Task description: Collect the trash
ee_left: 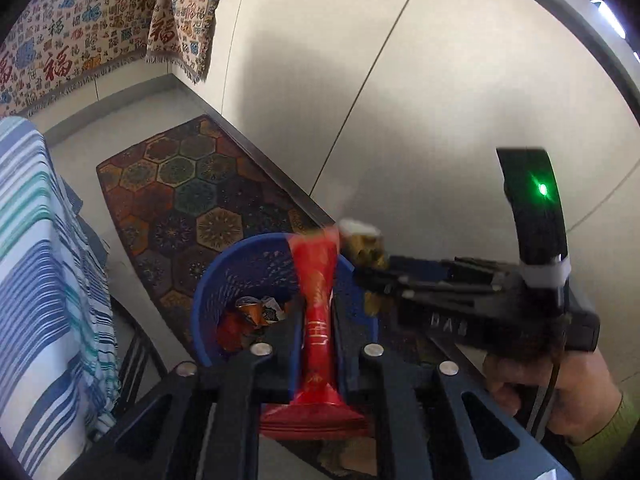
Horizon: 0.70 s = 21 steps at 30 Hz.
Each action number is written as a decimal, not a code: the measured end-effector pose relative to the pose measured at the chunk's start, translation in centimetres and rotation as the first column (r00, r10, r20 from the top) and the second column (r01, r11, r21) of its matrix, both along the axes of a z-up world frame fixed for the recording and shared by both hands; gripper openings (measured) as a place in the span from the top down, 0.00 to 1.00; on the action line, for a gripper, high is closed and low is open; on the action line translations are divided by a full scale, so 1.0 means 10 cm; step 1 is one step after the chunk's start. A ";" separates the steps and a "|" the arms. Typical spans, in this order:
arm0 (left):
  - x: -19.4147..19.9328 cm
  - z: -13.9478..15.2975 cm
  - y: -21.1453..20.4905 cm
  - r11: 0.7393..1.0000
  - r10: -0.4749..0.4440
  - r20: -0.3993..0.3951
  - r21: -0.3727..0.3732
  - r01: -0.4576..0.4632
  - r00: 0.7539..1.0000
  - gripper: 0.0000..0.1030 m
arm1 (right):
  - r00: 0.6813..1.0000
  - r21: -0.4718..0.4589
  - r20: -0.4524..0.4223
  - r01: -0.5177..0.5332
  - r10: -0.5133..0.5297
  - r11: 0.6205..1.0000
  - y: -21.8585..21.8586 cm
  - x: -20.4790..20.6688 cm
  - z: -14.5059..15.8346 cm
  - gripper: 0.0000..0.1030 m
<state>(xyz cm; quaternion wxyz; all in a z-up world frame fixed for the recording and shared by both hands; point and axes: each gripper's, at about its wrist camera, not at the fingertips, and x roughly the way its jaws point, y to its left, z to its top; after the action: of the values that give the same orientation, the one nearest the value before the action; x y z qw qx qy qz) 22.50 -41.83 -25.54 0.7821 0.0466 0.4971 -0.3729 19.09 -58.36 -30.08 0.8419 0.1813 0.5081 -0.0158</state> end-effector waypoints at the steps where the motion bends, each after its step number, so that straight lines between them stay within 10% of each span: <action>1: 0.04 -0.03 -0.03 1.000 0.012 -0.008 -0.001 -0.012 1.000 0.70 | 1.000 -0.015 0.003 0.010 -0.010 1.000 -0.01 0.01 -0.04 0.32; 6: 0.06 0.10 0.05 0.999 0.044 0.004 -0.025 -0.044 0.999 0.59 | 0.996 -0.028 0.031 0.081 -0.080 0.996 -0.08 -0.12 0.04 0.25; 10: -0.16 0.42 0.21 0.999 0.033 0.143 -0.001 -0.034 0.989 0.39 | 0.988 -0.043 0.060 0.147 -0.144 0.988 -0.12 -0.33 0.30 0.01; 14: -0.52 0.76 0.46 0.995 0.095 0.281 0.011 -0.102 0.955 0.17 | 0.979 -0.046 0.105 0.179 -0.174 0.983 -0.02 -0.69 0.61 0.00; 21: -1.09 0.81 0.74 0.997 0.012 0.203 0.067 -0.026 0.979 0.00 | 0.970 -0.119 0.142 0.216 -0.199 0.969 0.38 -1.62 0.97 0.00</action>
<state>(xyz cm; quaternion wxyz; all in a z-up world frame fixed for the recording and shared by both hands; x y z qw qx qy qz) 11.64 -34.42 -17.43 0.8300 0.1068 0.4282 -0.3411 2.85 -54.58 -20.39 0.8769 0.1775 0.4286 -0.1263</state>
